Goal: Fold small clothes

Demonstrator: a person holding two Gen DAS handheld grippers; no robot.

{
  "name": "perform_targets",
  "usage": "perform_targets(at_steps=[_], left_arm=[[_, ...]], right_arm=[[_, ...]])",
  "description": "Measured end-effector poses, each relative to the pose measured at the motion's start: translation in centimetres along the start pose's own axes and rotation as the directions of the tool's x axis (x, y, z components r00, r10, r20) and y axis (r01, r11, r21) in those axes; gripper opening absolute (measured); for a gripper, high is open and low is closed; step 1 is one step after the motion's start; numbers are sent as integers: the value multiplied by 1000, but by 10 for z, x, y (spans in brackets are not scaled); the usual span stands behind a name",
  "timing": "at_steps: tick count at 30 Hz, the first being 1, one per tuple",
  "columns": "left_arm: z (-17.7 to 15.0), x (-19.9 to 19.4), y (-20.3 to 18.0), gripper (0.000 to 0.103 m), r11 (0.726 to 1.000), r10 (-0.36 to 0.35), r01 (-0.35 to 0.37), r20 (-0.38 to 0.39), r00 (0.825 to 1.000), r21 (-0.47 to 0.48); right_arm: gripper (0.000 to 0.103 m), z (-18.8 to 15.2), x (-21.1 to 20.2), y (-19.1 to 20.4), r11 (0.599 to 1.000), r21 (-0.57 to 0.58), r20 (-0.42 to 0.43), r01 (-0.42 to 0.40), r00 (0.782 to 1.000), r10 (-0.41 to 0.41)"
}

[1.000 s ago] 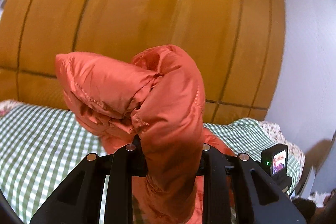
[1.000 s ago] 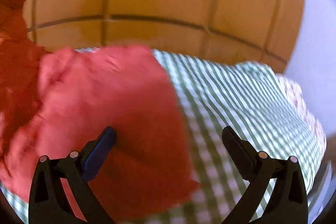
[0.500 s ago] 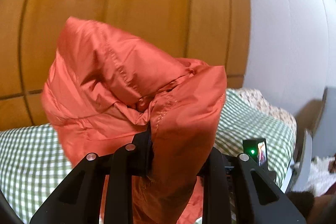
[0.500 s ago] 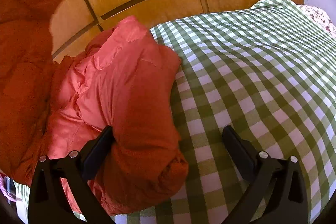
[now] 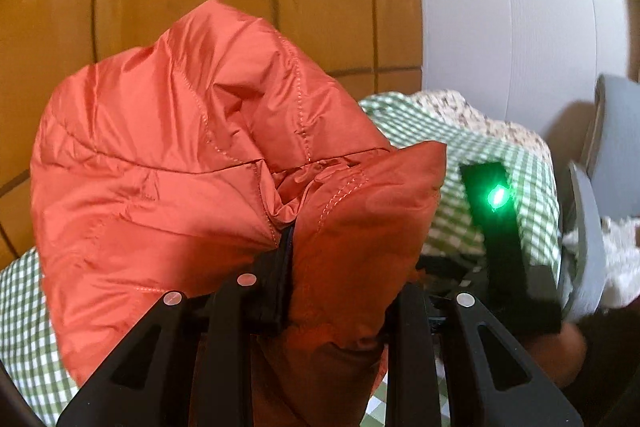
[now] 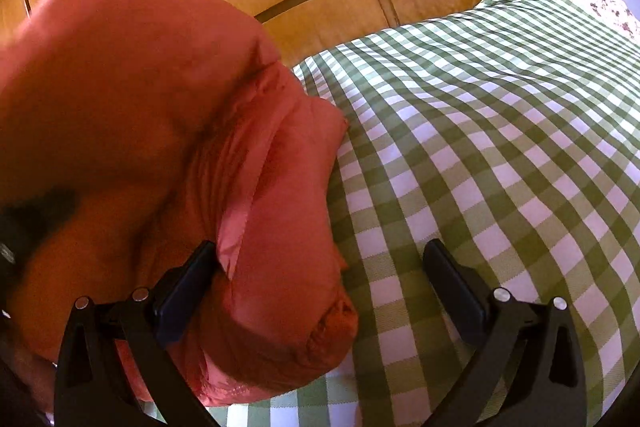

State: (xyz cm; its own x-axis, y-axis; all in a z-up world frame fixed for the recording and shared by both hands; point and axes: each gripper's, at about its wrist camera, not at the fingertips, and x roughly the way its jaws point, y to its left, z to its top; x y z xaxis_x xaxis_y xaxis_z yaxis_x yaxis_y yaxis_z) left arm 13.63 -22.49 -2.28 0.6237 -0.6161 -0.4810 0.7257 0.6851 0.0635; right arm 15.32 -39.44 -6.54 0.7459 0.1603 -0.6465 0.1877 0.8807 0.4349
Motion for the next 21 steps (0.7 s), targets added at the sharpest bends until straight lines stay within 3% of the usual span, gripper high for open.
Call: perform_targets(at_steps=[5,7,9,11,14,17,19,21], left_arm=[[-8,7,-10,26,998,9,-9,-14,1000,61],[-10,5,-8,26,998,13,-12,-13,1000,66],[-10,5,-8,28,997,15,-14,-13,1000,75],[-11,7,-8,28,997,18,-17,-13,1000,82],[-10,7,-11,28,995,27,-26,-16,999,98],[-13,13,-21,29,993,37,-35,-16,999,115],[-14,12,-22,34,992,34,-32,-15,999,125],[-15,10,-26,35,988,43,-41,-12,999,146]], right_arm=[[101,6,-41,-18,993,27,55,114,992,-115],[101,23,-69,-29,983,86,122,160,978,-169],[101,41,-93,-25,987,91,193,130,970,-146],[101,65,-113,0,998,6,252,66,965,-66],[101,93,-112,52,984,-176,227,8,973,33],[101,111,-92,104,940,-339,194,37,980,32],[101,119,-68,126,916,-401,149,20,988,43],[101,123,-40,133,901,-430,108,51,994,-5]])
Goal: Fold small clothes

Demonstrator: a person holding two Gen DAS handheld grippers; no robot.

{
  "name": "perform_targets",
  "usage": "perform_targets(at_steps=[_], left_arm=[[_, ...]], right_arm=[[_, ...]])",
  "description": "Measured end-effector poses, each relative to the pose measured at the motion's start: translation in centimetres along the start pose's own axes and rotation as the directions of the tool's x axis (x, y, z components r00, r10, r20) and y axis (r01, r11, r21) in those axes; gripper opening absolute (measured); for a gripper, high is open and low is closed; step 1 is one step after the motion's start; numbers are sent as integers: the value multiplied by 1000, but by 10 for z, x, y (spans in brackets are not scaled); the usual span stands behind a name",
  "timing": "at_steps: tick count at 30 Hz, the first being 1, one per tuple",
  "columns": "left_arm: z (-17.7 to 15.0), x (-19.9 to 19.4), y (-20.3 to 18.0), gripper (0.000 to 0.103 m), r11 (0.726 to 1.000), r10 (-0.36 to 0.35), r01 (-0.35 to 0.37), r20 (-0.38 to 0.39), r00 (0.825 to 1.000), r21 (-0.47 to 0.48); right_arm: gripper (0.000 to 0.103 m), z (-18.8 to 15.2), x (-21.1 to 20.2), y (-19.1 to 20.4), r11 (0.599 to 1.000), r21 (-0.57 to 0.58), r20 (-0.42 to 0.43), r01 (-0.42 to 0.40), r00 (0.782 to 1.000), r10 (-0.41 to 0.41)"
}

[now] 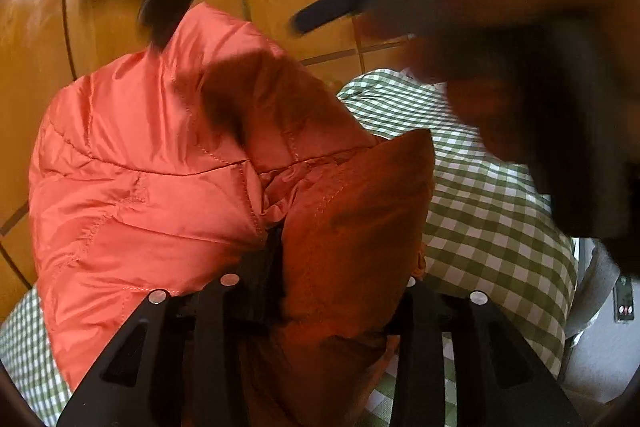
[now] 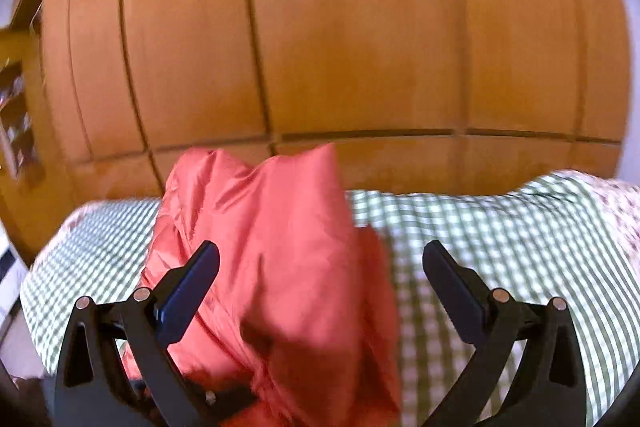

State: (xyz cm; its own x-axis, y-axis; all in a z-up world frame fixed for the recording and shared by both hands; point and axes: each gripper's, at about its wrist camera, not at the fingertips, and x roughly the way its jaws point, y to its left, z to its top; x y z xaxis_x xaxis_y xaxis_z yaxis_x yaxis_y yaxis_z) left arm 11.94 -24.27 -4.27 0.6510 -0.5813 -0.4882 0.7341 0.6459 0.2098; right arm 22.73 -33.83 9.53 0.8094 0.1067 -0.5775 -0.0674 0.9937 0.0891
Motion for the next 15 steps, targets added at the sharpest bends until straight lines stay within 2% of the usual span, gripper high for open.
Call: perform_targets(at_steps=[2,3,8,9,11,13,15], left_arm=[[-1,-4,-5,35,1000,4,-4,-10,1000,19],[-1,-4,-9,35,1000,-6,7,-18,1000,26],[-5,-34,-11,36,995,-95,95,-30,995,10],[-7,-46,-10,38,991,-133,132,-19,991,-13],[-6,-66,-3,50,976,-206,207,13,978,-68],[2,-79,10,50,967,-223,226,37,974,-114],[14,-81,27,50,967,-193,197,39,980,-161]], right_arm=[[101,-8,32,1,991,-52,-70,122,990,-125],[101,-15,47,-8,989,-41,-89,139,986,-142],[101,-51,67,-44,984,116,-89,138,988,-129],[101,-55,67,-46,982,129,-81,141,988,-131],[101,-67,68,-54,977,167,-57,135,990,-127],[101,-74,68,-62,971,205,-44,121,992,-114],[101,-76,67,-70,966,237,-29,105,994,-101]])
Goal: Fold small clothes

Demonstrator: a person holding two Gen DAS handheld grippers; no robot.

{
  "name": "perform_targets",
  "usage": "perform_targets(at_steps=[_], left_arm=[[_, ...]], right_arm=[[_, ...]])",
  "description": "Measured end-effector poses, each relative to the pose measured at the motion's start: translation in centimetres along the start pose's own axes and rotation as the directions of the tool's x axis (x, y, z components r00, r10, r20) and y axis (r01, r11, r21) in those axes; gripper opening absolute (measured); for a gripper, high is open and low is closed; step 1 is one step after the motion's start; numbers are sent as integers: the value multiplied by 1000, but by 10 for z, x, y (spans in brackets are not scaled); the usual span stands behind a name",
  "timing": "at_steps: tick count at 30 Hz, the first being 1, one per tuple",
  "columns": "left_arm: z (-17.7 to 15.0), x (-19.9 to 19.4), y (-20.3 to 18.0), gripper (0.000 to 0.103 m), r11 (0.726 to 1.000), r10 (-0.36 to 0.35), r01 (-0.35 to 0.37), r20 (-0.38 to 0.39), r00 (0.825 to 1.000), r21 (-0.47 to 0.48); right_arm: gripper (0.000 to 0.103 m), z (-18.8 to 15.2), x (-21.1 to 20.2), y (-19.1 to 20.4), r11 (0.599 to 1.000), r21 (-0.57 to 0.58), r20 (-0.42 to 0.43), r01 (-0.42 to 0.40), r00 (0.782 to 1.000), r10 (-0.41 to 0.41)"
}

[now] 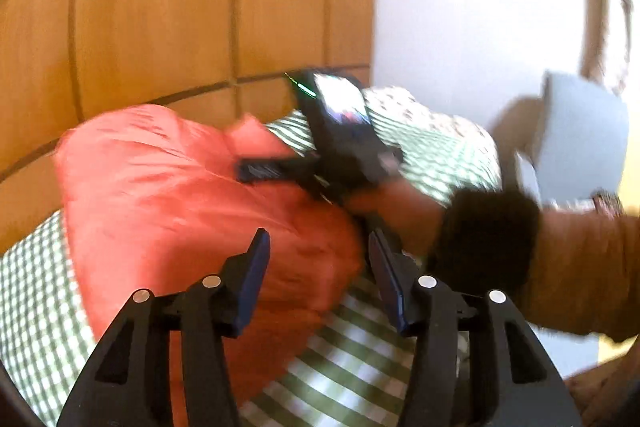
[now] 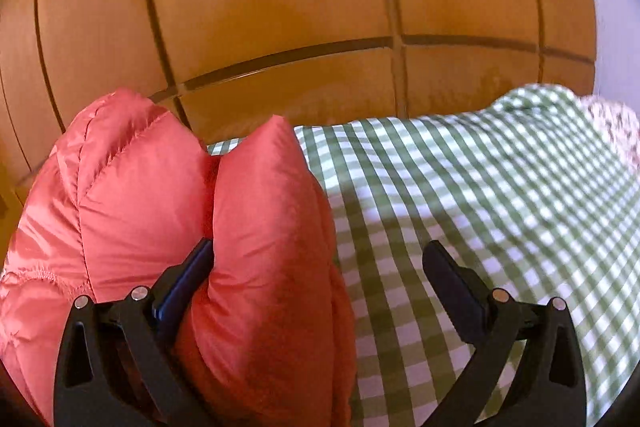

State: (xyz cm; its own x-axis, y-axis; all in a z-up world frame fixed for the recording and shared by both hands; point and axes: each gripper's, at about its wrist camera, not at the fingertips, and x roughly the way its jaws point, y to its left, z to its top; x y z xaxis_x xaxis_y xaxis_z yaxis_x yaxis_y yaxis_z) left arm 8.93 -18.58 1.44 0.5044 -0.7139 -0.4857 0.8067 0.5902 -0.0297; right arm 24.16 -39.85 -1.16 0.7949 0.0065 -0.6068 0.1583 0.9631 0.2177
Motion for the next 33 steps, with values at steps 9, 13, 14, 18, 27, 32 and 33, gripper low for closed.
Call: perform_targets(at_steps=[9,13,14,18,27,32,33], left_arm=[[88,68,94,81,939,303,-316,-104,947,-136],[100,128,124,81,878,452,-476,-240,859,-48],[99,139,135,83,866,471,-498,-266,841,-39],[71,156,163,89,834,506,-547,-293,811,-75],[38,189,191,91,838,449,-514,-303,841,-185],[35,194,194,91,844,436,-502,-303,847,-190],[35,194,193,91,844,441,-505,-301,846,-183]], right_arm=[[101,2,3,-5,1000,20,-2,-20,1000,20],[101,15,16,-2,999,-33,-38,24,999,-25],[101,19,21,-2,999,-35,-54,29,998,-30],[101,26,46,-7,1000,11,-116,1,993,0],[101,21,83,-17,998,66,-177,-9,984,21],[101,18,85,-18,998,66,-176,-7,984,18],[101,19,84,-17,998,61,-178,-9,984,20]])
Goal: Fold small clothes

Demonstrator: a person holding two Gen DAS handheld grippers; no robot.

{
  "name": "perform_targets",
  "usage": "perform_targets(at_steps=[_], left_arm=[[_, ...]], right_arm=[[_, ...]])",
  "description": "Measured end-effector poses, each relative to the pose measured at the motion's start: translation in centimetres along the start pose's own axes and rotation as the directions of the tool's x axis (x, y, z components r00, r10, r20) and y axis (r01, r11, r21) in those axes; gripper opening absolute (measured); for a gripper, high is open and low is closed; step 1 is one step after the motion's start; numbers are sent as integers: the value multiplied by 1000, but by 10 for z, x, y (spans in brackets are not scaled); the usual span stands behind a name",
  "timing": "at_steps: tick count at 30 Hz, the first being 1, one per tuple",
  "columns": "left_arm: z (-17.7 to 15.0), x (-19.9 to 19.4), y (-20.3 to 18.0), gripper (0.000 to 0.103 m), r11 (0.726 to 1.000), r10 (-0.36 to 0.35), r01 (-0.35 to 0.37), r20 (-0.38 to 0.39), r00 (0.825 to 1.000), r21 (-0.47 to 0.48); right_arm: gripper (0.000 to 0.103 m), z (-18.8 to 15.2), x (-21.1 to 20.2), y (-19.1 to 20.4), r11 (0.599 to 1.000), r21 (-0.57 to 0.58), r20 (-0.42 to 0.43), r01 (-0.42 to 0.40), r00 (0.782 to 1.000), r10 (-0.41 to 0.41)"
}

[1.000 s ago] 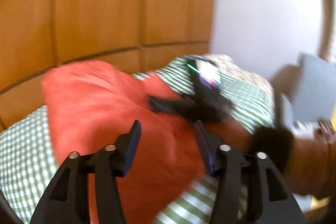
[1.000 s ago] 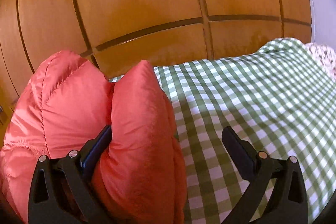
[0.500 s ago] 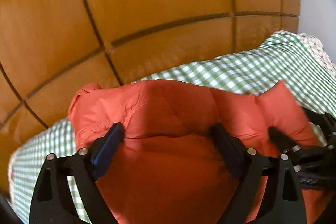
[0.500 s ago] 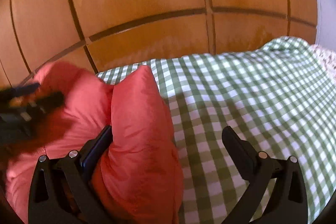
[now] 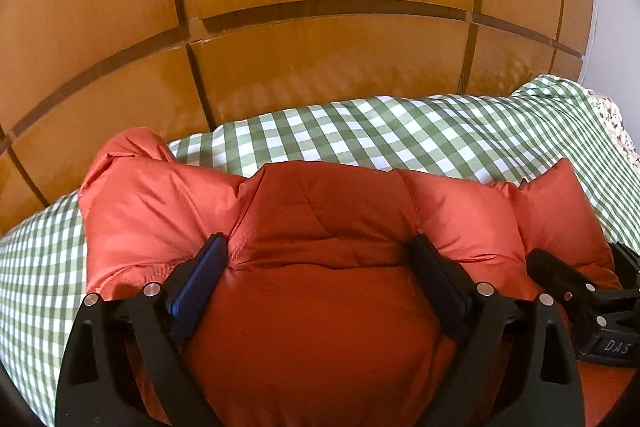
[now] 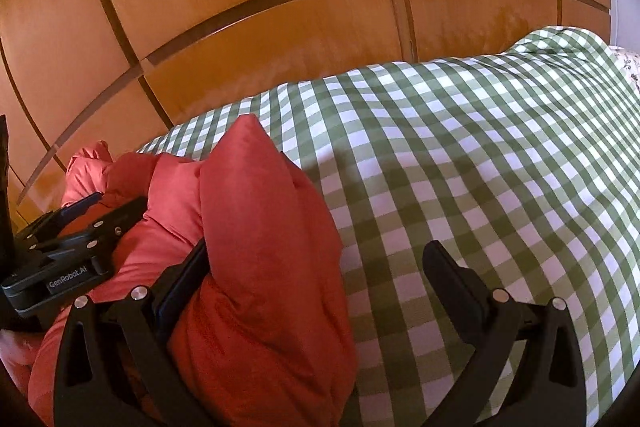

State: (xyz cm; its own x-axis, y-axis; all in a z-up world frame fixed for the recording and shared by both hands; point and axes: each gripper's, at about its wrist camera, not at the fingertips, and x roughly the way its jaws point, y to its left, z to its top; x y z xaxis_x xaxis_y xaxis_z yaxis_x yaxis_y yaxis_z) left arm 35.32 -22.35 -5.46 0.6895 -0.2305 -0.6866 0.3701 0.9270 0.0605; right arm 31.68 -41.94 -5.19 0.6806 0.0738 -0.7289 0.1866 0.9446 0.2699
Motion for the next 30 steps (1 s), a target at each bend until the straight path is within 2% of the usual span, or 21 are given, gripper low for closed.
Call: perform_targets(at_steps=[3,4,7,10,12,14,16,18,20,21,23,25,28,30], left_arm=[[-2,-17,-1,91,1000,-8,7,6,1000,17],[-5,-29,0,92,999,-21,21,14,1000,25],[-17,-64,2,96,998,-54,52,56,997,41],[-36,-100,4,99,996,-84,80,89,993,48],[-51,-114,3,99,993,-113,110,90,989,41],[-61,-117,0,99,992,-124,122,89,988,30],[-68,-116,-6,99,995,-90,86,110,990,42],[-69,-113,-10,99,997,-71,65,118,990,49],[-72,-110,-15,99,997,-52,44,124,991,69],[-73,-108,-15,99,996,-68,61,132,989,60],[-76,-105,-16,99,995,-83,76,130,988,60],[-78,-106,-16,99,994,-87,79,122,989,71],[-83,-115,-11,99,993,-108,100,121,987,67],[-86,-123,-2,99,994,-105,102,122,987,31]], right_arm=[[101,3,-11,7,997,-66,1,33,999,-33],[101,4,-23,13,991,-107,19,74,997,-72],[101,2,-57,26,972,-160,103,169,983,-154],[101,-10,-104,34,965,-133,220,225,956,-193],[101,-23,-132,40,976,-109,266,188,952,-154],[101,-32,-142,48,981,-121,269,151,956,-114],[101,-39,-135,56,976,-162,229,143,968,-104],[101,-43,-119,60,958,-190,200,216,964,-178],[101,-45,-93,42,955,-131,159,265,957,-244],[101,-48,-84,35,954,-114,142,277,955,-261],[101,-55,-65,15,980,-26,114,196,975,-192],[101,-58,-60,5,987,35,88,156,983,-158],[101,-58,-62,3,988,28,97,154,983,-156],[101,-58,-61,-1,990,42,97,136,985,-140]])
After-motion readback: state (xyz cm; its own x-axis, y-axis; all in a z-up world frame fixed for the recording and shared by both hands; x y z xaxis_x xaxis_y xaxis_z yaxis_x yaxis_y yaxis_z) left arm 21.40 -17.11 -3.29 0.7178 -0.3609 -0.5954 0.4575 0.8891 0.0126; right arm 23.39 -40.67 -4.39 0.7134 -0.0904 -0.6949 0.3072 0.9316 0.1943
